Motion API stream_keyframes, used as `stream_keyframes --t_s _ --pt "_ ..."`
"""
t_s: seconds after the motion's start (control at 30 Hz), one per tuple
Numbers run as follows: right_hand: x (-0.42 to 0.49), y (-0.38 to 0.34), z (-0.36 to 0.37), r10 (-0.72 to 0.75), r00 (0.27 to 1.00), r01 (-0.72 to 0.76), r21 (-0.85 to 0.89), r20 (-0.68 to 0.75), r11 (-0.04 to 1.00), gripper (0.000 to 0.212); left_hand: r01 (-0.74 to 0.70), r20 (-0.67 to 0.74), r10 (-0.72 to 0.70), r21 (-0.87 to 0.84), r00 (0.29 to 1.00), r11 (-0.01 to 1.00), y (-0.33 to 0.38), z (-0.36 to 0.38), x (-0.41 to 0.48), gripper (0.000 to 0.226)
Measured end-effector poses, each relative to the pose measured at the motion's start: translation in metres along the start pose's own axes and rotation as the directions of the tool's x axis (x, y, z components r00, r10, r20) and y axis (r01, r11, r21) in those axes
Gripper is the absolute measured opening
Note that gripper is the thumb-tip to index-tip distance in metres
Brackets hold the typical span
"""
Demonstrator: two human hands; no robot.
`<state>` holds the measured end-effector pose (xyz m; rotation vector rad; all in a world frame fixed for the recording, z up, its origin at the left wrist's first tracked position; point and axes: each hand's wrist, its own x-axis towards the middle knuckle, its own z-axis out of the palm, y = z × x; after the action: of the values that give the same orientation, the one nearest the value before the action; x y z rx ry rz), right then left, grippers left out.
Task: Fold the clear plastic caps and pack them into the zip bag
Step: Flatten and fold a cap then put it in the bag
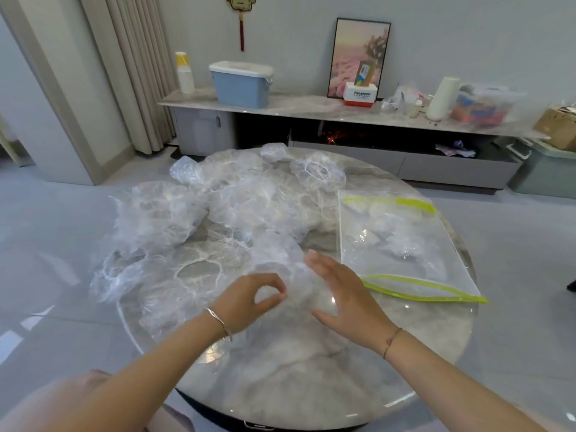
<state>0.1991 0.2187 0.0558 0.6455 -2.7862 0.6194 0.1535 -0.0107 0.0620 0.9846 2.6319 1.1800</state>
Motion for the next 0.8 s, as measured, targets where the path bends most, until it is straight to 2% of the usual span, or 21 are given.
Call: stream_keyframes --t_s 0.03,0.13,0.23,0.3,0.37,0.43,0.5,0.53,0.6,0.67,0.7,0.77,0.8 --pt "-0.001 0.003 0.002 -0.058 0.998 0.057 -0.067 -0.019 0.996 0.074 -0.038 0.035 0.039 -0.024 0.999 0.999 0.005 0.008 -0.001 0.014" --pt "-0.007 0.012 0.005 -0.142 0.987 0.133 -0.118 -0.078 0.984 0.021 -0.035 0.097 0.036 -0.004 0.995 0.999 0.007 0.02 -0.002 0.026" --pt "-0.017 0.025 0.005 -0.068 0.996 0.062 -0.104 -0.052 0.993 0.016 0.052 0.284 -0.117 0.228 0.952 0.972 -0.007 0.023 -0.006 0.085" --pt "-0.026 0.036 0.006 0.032 0.999 -0.028 -0.1 0.04 0.995 0.013 0.037 0.38 -0.172 0.339 0.909 0.94 -0.018 0.027 -0.009 0.106" --pt "-0.034 0.043 0.008 0.137 0.98 -0.125 -0.092 0.145 0.988 0.014 -0.021 0.391 -0.15 0.4 0.908 0.916 -0.024 0.034 -0.01 0.097" --pt "-0.041 0.046 0.009 0.202 0.964 -0.198 -0.042 0.174 0.979 0.016 -0.063 0.313 -0.077 0.416 0.947 0.907 -0.026 0.038 -0.007 0.064" --pt "-0.043 0.045 0.008 0.267 0.947 -0.28 0.053 0.178 0.959 0.028 -0.023 0.208 -0.06 0.374 0.976 0.927 -0.023 0.037 -0.001 0.029" --pt "-0.044 0.044 0.008 0.303 0.936 -0.327 0.121 0.181 0.937 0.035 0.035 0.165 -0.091 0.314 0.982 0.949 -0.02 0.036 0.002 0.022" --pt "-0.044 0.042 0.008 0.42 0.882 -0.466 0.257 0.214 0.847 0.034 0.164 0.081 -0.178 0.155 0.981 0.974 -0.016 0.035 0.007 0.033" --pt "-0.042 0.043 0.011 0.495 0.844 -0.536 0.287 0.205 0.794 0.031 0.253 0.004 -0.254 0.043 0.967 0.966 -0.016 0.035 0.01 0.041" --pt "-0.041 0.043 0.012 0.52 0.833 -0.554 0.277 0.191 0.785 0.028 0.295 -0.014 -0.295 0.04 0.955 0.955 -0.019 0.036 0.012 0.04" --pt "-0.04 0.043 0.014 0.56 0.806 -0.592 0.25 0.193 0.766 0.016 0.347 -0.031 -0.346 0.081 0.938 0.934 -0.019 0.038 0.012 0.024" --pt "-0.039 0.042 0.013 0.577 0.792 -0.61 0.236 0.197 0.757 0.019 0.369 -0.05 -0.366 0.095 0.929 0.925 -0.018 0.039 0.012 0.01"
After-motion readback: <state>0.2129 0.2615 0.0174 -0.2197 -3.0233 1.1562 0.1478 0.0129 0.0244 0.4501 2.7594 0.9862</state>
